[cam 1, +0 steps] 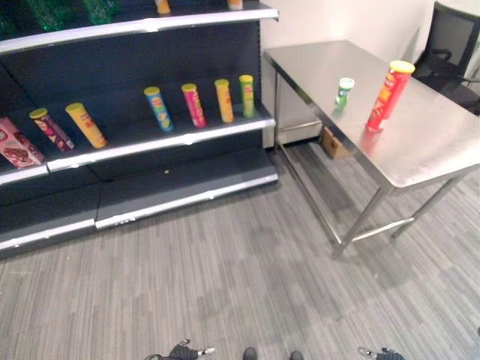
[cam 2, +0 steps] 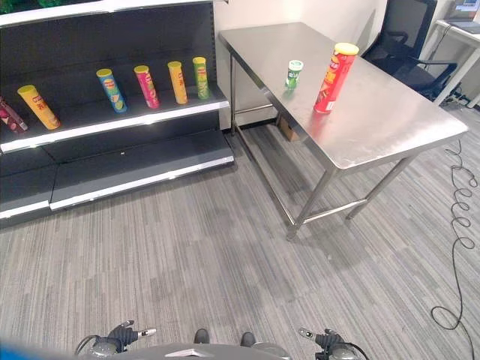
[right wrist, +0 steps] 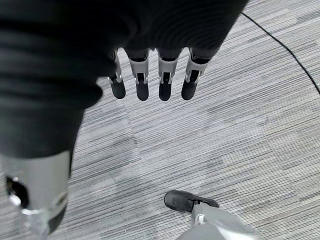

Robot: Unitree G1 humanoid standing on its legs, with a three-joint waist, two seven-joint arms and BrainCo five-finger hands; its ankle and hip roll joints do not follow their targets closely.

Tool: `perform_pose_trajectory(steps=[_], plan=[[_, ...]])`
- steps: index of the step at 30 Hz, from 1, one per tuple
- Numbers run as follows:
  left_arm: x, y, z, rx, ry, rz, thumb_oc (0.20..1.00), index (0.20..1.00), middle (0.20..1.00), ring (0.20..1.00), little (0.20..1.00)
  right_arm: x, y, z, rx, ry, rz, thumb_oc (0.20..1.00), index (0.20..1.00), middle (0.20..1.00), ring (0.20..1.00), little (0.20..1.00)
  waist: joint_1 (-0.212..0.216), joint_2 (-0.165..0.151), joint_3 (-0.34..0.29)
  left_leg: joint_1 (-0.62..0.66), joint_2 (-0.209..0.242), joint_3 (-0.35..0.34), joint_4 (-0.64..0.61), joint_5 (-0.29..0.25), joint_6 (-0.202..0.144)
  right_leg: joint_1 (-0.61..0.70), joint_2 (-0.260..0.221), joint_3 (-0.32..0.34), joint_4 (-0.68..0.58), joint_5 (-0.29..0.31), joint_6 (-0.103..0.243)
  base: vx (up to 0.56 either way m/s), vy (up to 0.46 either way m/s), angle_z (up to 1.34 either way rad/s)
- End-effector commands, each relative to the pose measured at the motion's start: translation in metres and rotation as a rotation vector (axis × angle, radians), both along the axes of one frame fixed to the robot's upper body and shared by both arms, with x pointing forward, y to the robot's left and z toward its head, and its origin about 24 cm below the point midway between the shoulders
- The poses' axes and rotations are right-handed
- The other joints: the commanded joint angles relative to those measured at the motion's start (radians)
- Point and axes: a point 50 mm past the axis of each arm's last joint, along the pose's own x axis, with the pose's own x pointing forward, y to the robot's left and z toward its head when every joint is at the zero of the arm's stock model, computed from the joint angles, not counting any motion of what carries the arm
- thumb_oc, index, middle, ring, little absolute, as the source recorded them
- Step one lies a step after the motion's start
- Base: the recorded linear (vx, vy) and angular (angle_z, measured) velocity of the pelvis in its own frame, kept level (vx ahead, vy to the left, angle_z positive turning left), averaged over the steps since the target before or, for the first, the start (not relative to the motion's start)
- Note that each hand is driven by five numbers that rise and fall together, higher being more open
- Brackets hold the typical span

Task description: Put the goods on the table back onto the shelves and tidy them up.

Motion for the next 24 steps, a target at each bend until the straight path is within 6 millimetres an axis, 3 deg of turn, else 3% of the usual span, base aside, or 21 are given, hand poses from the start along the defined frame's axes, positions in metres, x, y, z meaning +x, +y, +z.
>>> perform_pose_trajectory(steps=[1,11,23,24], plan=[[0.02,0.002,0.005,0.001,-0.047,0.021,1.0,1.0,1.0,1.0,1.0,0.013,-0.004,0.004,-0.024,-0.036,-0.012,1.0,1.0,1.0,1.0,1.0,0.001,-0.016,0.007,0.055,-0.019,0.017,0.011,-0.147,0.0,0.029,-0.02,-0.019,0.017,-0.117,0.052,-0.02,0.037,-0.02],[0.009,0.006,0.002,0.045,-0.005,0.046,1.0,1.0,1.0,1.0,1.0,0.012,-0.001,0.002,-0.027,-0.026,-0.011,1.0,1.0,1.0,1.0,1.0,0.009,-0.018,0.012,0.048,-0.027,0.015,0.011,-0.147,0.01,0.022,-0.029,-0.021,0.017,-0.103,0.06,-0.01,0.036,0.0],[0.017,0.005,0.004,0.048,-0.019,-0.001,1.0,1.0,1.0,1.0,1.0,0.021,0.001,0.004,-0.028,-0.035,0.027,1.0,1.0,1.0,1.0,1.0,0.018,-0.012,0.024,0.014,-0.043,0.017,0.011,-0.146,0.04,-0.043,-0.045,0.007,0.063,-0.088,0.079,-0.01,0.095,-0.08],[0.028,0.006,0.008,0.045,-0.055,-0.014,1.0,1.0,1.0,1.0,1.0,0.029,0.002,0.007,-0.021,-0.06,0.025,1.0,1.0,1.0,1.0,1.0,0.017,0.007,0.051,0.009,-0.057,0.023,0.011,-0.148,0.071,-0.137,-0.061,0.025,0.235,-0.113,0.101,-0.01,0.421,-0.37]])
